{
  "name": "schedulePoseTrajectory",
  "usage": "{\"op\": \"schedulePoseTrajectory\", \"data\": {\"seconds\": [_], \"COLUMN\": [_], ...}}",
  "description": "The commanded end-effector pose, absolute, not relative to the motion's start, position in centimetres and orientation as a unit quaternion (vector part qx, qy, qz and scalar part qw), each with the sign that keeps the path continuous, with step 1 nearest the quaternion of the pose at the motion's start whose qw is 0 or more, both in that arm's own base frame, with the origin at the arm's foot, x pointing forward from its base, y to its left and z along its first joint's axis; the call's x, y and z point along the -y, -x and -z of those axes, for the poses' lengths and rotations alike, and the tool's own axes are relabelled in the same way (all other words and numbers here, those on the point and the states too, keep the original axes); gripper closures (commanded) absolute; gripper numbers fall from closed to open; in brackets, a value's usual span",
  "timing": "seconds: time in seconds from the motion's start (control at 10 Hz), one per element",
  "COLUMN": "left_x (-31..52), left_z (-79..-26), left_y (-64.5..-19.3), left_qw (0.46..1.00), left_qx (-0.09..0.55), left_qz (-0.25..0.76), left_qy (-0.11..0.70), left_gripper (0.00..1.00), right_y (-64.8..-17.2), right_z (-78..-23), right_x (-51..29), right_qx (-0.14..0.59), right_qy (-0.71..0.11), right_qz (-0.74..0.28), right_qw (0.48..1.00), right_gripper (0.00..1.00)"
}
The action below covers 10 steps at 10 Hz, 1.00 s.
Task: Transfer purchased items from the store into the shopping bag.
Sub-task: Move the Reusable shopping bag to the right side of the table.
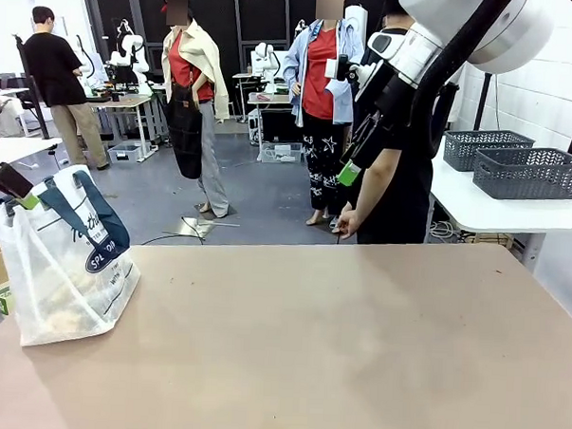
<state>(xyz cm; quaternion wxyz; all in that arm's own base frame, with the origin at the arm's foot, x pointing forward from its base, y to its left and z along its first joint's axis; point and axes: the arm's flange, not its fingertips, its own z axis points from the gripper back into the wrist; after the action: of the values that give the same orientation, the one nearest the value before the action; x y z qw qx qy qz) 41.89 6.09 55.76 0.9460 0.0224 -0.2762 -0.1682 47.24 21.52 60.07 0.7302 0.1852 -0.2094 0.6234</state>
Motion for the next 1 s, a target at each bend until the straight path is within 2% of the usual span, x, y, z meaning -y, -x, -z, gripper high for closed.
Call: {"op": "schedulePoseTrajectory", "data": {"seconds": [0.0, 0.6, 0.7, 0.9], "left_x": [-6.1, -5.5, -5.4, -5.7], "left_z": [-55.4, -56.2, -56.4, -56.6], "left_y": [-41.5, -40.7, -40.7, -41.3], "left_qw": [0.943, 0.938, 0.94, 0.941], "left_qx": [0.286, 0.293, 0.305, 0.286], "left_qz": [0.168, 0.182, 0.145, 0.176], "left_qy": [-0.026, -0.037, -0.044, -0.028], "left_gripper": [0.0, 0.0, 0.0, 0.0], "right_y": [-47.2, -47.2, -47.2, -47.2], "right_z": [-59.9, -59.9, -59.9, -59.9], "right_x": [-21.4, -21.4, -21.4, -21.4], "right_qx": [0.204, 0.204, 0.204, 0.204], "right_qy": [-0.177, -0.177, -0.177, -0.177], "right_qz": [-0.628, -0.628, -0.628, -0.628], "right_qw": [0.729, 0.729, 0.729, 0.729], "right_gripper": [0.0, 0.0, 0.0, 0.0]}}
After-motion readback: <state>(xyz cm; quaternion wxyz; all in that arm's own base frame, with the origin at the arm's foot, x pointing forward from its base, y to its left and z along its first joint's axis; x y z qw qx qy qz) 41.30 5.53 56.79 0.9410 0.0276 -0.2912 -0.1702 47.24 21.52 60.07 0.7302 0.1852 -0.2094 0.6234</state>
